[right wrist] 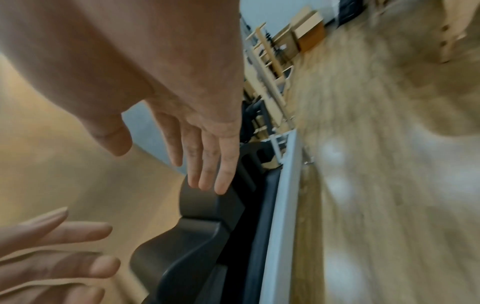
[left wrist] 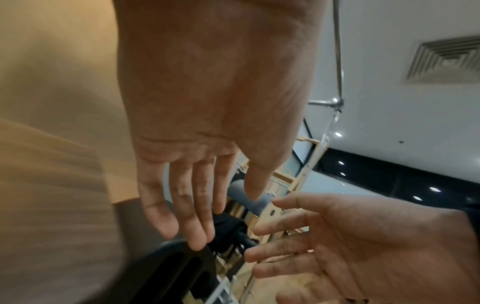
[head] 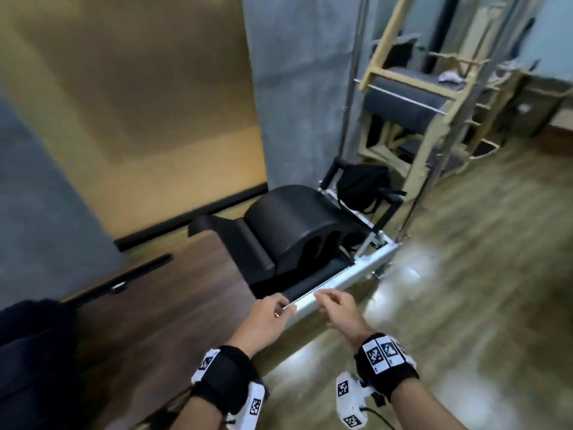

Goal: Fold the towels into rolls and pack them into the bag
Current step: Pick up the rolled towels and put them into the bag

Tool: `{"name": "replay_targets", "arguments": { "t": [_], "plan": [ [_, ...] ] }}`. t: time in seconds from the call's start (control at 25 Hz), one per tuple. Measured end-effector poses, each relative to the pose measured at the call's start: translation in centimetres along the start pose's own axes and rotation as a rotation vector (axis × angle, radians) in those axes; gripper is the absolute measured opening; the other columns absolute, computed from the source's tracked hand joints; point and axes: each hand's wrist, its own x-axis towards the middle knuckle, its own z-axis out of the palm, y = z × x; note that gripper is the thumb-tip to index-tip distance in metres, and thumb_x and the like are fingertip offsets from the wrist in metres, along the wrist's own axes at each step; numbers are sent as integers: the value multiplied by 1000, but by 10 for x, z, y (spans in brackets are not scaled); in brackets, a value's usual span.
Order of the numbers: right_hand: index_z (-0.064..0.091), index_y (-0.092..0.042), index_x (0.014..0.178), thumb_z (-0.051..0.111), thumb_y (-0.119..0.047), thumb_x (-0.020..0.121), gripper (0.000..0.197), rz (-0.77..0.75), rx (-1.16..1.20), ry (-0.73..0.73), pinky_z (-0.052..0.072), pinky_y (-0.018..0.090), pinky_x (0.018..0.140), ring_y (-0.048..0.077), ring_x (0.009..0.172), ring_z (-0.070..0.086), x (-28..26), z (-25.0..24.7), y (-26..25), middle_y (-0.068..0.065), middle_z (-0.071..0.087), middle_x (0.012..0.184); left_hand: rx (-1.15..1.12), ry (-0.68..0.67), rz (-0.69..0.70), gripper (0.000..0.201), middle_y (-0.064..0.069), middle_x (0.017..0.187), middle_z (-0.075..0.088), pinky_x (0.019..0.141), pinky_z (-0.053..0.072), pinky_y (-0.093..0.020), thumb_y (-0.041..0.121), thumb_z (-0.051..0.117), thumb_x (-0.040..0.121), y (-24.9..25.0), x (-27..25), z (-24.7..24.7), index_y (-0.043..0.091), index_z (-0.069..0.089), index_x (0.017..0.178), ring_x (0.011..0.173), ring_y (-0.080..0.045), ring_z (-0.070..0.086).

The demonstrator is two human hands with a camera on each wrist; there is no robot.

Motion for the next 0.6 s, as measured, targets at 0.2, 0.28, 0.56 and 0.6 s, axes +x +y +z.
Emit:
{"name": "replay_targets", "arguments": {
  "t": [0.2,0.28,0.56,0.6],
  "plan": [
    [75,-18,106,64,-32,101,19,77,25,145,52,30,65,19,82,65,25,-135,46,4,74,94,42,-202,29,28,-2,91,72,84,54,-33,43,66,101,86,62,90,16,73,106,91,-24,70],
    [75,-17,103,64,-32,101,19,127,53,201,53,33,67,19,83,67,36,-173,58,8,75,97,56,-255,24,29,-2,92,72,86,55,-36,44,66,101,111,82,115,16,73,106,94,-24,72],
    [74,-16,94,63,-26,102,17,209,152,229,52,32,67,20,87,65,92,-239,69,15,74,101,41,-311,-2,28,-2,92,71,89,57,-37,41,66,101,156,169,160,16,74,109,97,-25,73],
    [74,-15,93,62,-25,102,18,212,157,224,50,30,65,20,84,63,107,-247,68,15,72,97,44,-316,3,28,-3,92,71,89,56,-37,41,65,102,161,187,166,15,74,109,97,-26,73]
  ]
}}
